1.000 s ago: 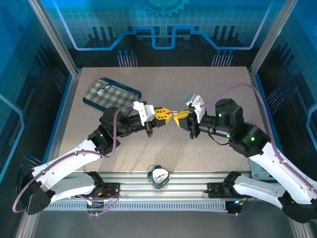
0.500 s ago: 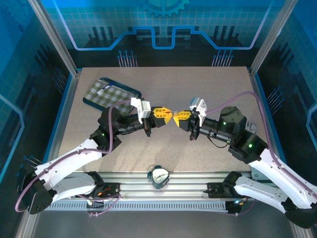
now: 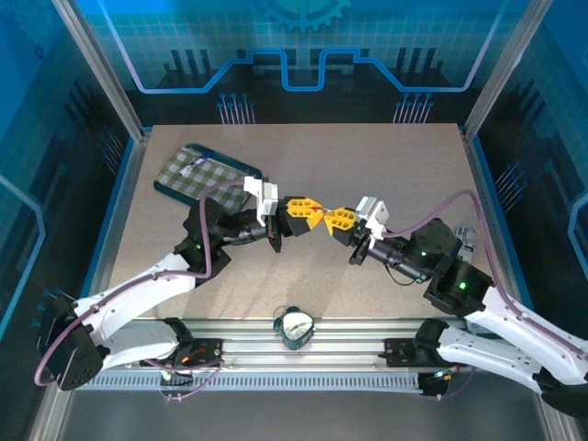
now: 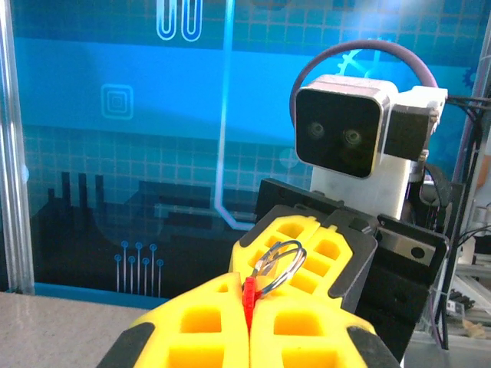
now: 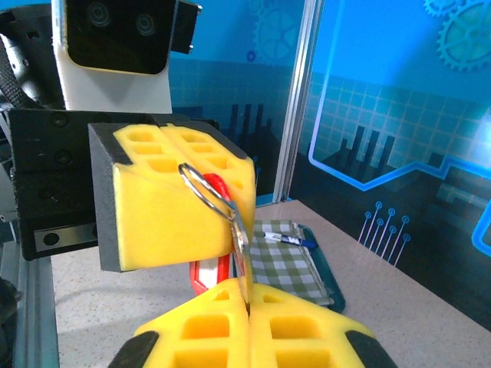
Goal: Remove the keys from the keyring
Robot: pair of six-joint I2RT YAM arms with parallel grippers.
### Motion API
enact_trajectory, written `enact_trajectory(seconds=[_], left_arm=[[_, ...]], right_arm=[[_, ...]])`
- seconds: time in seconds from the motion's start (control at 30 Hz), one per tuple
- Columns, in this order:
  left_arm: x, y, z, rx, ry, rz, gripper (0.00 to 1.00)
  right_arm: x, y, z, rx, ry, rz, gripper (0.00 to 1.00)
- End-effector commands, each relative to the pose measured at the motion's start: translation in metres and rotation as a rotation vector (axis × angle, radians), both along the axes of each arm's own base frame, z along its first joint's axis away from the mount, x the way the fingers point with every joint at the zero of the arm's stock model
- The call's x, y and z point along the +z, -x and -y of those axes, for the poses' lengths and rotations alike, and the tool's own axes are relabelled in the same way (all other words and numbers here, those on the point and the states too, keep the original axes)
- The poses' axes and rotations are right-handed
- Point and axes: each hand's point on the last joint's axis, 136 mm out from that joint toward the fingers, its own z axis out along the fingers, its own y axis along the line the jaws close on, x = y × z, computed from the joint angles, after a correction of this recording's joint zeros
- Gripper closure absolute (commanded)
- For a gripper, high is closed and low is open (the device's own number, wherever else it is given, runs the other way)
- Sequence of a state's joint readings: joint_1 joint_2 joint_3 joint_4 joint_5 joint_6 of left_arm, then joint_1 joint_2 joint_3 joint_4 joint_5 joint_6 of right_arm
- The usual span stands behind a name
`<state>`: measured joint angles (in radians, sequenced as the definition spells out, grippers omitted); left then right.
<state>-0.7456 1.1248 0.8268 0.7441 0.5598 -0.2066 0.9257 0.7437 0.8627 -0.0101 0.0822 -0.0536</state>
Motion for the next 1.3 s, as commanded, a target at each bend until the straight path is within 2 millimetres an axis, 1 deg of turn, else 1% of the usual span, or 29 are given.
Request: enact_trajectory(seconds=[0.0, 0.1, 0.23, 0.5, 0.57, 0.67, 0.7, 0.73, 0.77, 0.87, 0.97, 1.03, 1.07, 1.1, 1.17, 1.2, 1.27], left_arm=[[0.035, 0.027, -0.008, -0.109, 0.108, 0.102, 1.00], [0.038, 0.028, -0.008, -0.133, 0.132, 0.086, 1.00], [0.039, 0.028, -0.006, -0.152, 0.134, 0.072, 1.00], [0.034, 0.029, -0.006, -0.164, 0.131, 0.049, 1.00], [0.033, 0.029, -0.005, -0.177, 0.122, 0.042, 1.00], [0.023, 0.023, -0.001, -0.157, 0.077, 0.016, 1.00], [0.019, 0.022, -0.001, -0.143, 0.064, 0.013, 0.96], [0.017, 0.019, -0.001, -0.125, 0.057, 0.007, 0.89], [0.014, 0.016, -0.002, -0.101, 0.052, 0.001, 0.84], [0.005, 0.011, -0.004, -0.049, 0.023, -0.007, 0.67], [-0.002, 0.008, -0.006, -0.015, -0.016, -0.006, 0.55], [-0.006, 0.009, -0.007, -0.003, -0.038, -0.002, 0.54], [-0.007, 0.009, -0.009, 0.005, -0.051, 0.001, 0.52], [-0.009, 0.009, -0.011, 0.017, -0.068, -0.001, 0.48], [-0.014, 0.012, -0.014, 0.032, -0.106, 0.011, 0.48], [-0.018, 0.011, -0.015, 0.050, -0.128, 0.007, 0.48], [-0.021, 0.008, -0.021, 0.098, -0.152, 0.006, 0.47]], right_arm=[[0.003, -0.017, 0.009, -0.107, -0.019, 0.004, 1.00], [-0.004, -0.019, -0.001, -0.081, -0.007, -0.040, 1.00], [-0.008, -0.027, 0.003, -0.140, -0.003, -0.008, 1.00], [0.000, -0.023, 0.005, -0.193, 0.025, 0.119, 1.00], [0.003, -0.021, 0.004, -0.185, 0.020, 0.122, 1.00], [0.010, -0.017, 0.003, -0.163, 0.011, 0.098, 1.00], [0.011, -0.017, 0.003, -0.160, 0.018, 0.085, 1.00], [0.018, -0.017, 0.005, -0.163, 0.021, 0.077, 1.00], [0.018, -0.018, 0.005, -0.170, 0.053, 0.056, 1.00], [0.013, -0.020, 0.006, -0.177, 0.127, -0.001, 1.00], [0.005, -0.021, 0.010, -0.188, 0.189, -0.067, 1.00], [0.000, -0.021, 0.013, -0.193, 0.230, -0.113, 1.00], [-0.002, -0.021, 0.014, -0.194, 0.251, -0.136, 1.00], [-0.004, -0.021, 0.016, -0.197, 0.273, -0.158, 1.00], [-0.010, -0.020, 0.018, -0.197, 0.331, -0.203, 1.00], [-0.010, -0.019, 0.018, -0.196, 0.354, -0.225, 1.00], [-0.017, -0.018, 0.018, -0.191, 0.410, -0.271, 1.00]])
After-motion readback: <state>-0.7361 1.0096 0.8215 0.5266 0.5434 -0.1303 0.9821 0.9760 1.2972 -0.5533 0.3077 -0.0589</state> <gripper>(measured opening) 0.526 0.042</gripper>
